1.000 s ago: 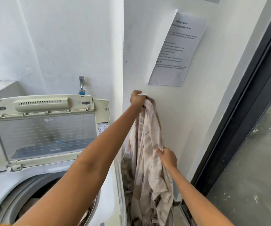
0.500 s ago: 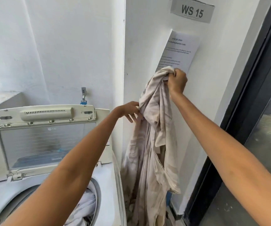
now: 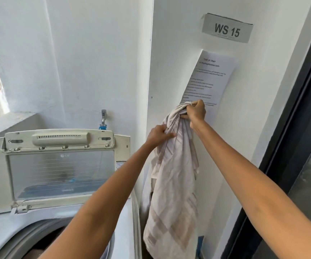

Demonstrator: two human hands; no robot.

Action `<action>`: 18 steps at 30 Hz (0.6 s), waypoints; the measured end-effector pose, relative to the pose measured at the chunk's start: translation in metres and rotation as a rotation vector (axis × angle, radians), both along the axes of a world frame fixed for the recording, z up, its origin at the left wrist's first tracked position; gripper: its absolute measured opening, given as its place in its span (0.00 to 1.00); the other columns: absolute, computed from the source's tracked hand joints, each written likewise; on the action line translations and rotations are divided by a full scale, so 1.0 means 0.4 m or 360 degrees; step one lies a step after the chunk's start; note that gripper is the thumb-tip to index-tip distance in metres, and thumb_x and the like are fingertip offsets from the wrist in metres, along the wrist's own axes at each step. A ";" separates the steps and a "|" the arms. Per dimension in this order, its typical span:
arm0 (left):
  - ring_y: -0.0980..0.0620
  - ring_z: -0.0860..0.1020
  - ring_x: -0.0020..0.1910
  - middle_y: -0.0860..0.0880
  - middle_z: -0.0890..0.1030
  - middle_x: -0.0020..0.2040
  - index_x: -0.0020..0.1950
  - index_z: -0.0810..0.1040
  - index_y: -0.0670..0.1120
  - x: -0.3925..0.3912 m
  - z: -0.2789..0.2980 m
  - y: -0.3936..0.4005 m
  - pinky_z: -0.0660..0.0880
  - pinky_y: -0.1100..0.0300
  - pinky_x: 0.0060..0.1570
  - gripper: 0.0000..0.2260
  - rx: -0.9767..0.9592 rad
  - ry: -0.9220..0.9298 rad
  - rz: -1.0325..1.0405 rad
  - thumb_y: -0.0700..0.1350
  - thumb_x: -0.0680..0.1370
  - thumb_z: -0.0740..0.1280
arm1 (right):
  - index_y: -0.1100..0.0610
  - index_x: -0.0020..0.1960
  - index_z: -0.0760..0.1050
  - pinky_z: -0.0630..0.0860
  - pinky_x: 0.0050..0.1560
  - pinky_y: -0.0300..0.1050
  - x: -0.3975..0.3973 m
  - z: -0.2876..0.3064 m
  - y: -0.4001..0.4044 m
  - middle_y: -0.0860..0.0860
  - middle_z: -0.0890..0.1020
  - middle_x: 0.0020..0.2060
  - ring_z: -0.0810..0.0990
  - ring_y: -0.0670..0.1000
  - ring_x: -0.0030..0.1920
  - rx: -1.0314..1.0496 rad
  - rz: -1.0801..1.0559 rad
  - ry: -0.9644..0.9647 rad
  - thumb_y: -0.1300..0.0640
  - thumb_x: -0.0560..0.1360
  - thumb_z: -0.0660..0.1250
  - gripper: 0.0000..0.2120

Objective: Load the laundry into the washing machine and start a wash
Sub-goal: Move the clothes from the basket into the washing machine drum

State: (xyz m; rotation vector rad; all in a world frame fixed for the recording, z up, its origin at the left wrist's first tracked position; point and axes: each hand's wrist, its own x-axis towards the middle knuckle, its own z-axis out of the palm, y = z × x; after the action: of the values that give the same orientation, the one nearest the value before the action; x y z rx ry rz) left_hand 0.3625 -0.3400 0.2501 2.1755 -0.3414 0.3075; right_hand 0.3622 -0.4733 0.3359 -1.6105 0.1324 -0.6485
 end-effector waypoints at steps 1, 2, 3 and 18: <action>0.51 0.69 0.33 0.50 0.68 0.29 0.29 0.65 0.47 0.003 0.003 0.003 0.61 0.56 0.34 0.21 0.0119 -0.0008 0.0001 0.54 0.72 0.73 | 0.60 0.49 0.69 0.81 0.47 0.57 0.007 -0.011 -0.021 0.60 0.78 0.51 0.81 0.60 0.50 -0.0117 -0.0010 0.0063 0.67 0.74 0.60 0.05; 0.53 0.64 0.29 0.50 0.64 0.26 0.26 0.61 0.47 0.004 0.013 0.007 0.58 0.56 0.32 0.24 0.0217 -0.0037 -0.0008 0.54 0.72 0.73 | 0.61 0.51 0.69 0.80 0.50 0.58 0.013 -0.016 -0.044 0.59 0.77 0.51 0.80 0.60 0.52 -0.0267 -0.0002 0.0144 0.65 0.73 0.62 0.07; 0.53 0.61 0.28 0.50 0.61 0.26 0.25 0.60 0.47 0.005 0.026 0.012 0.55 0.56 0.30 0.26 0.0256 -0.0074 -0.0026 0.54 0.72 0.73 | 0.61 0.52 0.69 0.80 0.49 0.57 0.016 -0.017 -0.069 0.58 0.76 0.51 0.79 0.58 0.51 -0.0395 0.0043 0.0226 0.64 0.73 0.65 0.09; 0.55 0.74 0.58 0.47 0.76 0.60 0.68 0.69 0.41 -0.015 0.078 0.059 0.70 0.62 0.60 0.23 -0.0532 0.0067 -0.0419 0.37 0.75 0.70 | 0.57 0.40 0.73 0.78 0.28 0.35 0.013 0.010 -0.088 0.52 0.77 0.37 0.76 0.46 0.36 -0.0030 0.0730 0.0266 0.68 0.76 0.64 0.09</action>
State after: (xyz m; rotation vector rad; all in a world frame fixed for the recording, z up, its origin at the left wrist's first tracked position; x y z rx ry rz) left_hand 0.3564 -0.3162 0.2815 1.7830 -0.5090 0.1574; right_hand 0.3674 -0.5085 0.3401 -1.6380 -0.1204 -0.1618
